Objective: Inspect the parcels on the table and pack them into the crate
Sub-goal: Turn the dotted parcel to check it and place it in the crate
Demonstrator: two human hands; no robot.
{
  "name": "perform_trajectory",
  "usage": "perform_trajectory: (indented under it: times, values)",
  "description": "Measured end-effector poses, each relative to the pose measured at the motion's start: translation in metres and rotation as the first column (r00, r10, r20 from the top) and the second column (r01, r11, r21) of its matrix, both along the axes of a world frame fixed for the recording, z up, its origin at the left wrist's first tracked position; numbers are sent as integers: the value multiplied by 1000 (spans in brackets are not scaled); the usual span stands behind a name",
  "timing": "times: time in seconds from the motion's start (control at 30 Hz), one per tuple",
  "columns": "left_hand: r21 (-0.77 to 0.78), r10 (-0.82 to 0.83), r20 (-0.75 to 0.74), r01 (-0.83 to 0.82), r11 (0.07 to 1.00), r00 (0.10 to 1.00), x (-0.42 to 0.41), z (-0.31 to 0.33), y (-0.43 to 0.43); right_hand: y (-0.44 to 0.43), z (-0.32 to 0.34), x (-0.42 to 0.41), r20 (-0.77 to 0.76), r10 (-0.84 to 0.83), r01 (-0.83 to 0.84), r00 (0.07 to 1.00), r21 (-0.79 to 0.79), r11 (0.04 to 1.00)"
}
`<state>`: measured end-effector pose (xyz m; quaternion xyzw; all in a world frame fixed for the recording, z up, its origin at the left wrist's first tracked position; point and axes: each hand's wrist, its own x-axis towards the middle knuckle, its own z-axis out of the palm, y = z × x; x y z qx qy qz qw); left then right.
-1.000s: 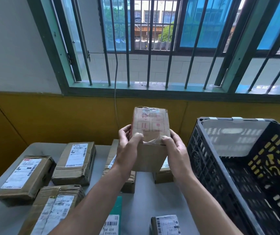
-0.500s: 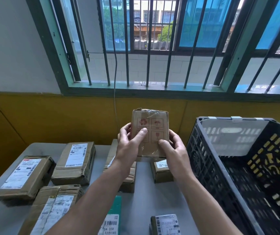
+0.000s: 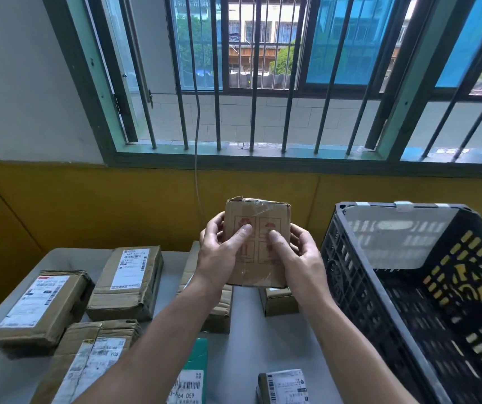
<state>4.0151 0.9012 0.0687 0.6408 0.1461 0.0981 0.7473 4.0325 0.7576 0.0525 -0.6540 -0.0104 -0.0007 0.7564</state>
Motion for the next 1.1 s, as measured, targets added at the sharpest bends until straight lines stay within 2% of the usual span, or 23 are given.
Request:
perform_trajectory:
  times: [0.23, 0.33, 0.47, 0.67, 0.87, 1.1]
  values:
    - [65, -14, 2, 14, 998, 1000, -2, 2, -4, -2, 0, 0, 7, 9, -9, 1000, 2, 1000]
    - [42, -18, 2, 18, 999, 1000, -1, 0, -2, -2, 1, -2, -2, -10, 10, 1000, 4, 1000]
    - [31, -30, 1, 30, 999, 1000, -3, -2, -4, -2, 4, -2, -1, -61, 60, 998, -99, 993]
    - [37, -5, -21, 6, 999, 1000, -3, 2, -6, -4, 4, -2, 31, -20, 23, 999, -82, 996]
    - [50, -27, -34, 29, 998, 999, -2, -2, -6, -2, 7, -5, -12, -84, 80, 996, -188, 979]
    - [24, -38, -60, 39, 999, 997, -4, -7, -6, -2, 5, -3, -80, -49, 33, 996, -186, 982]
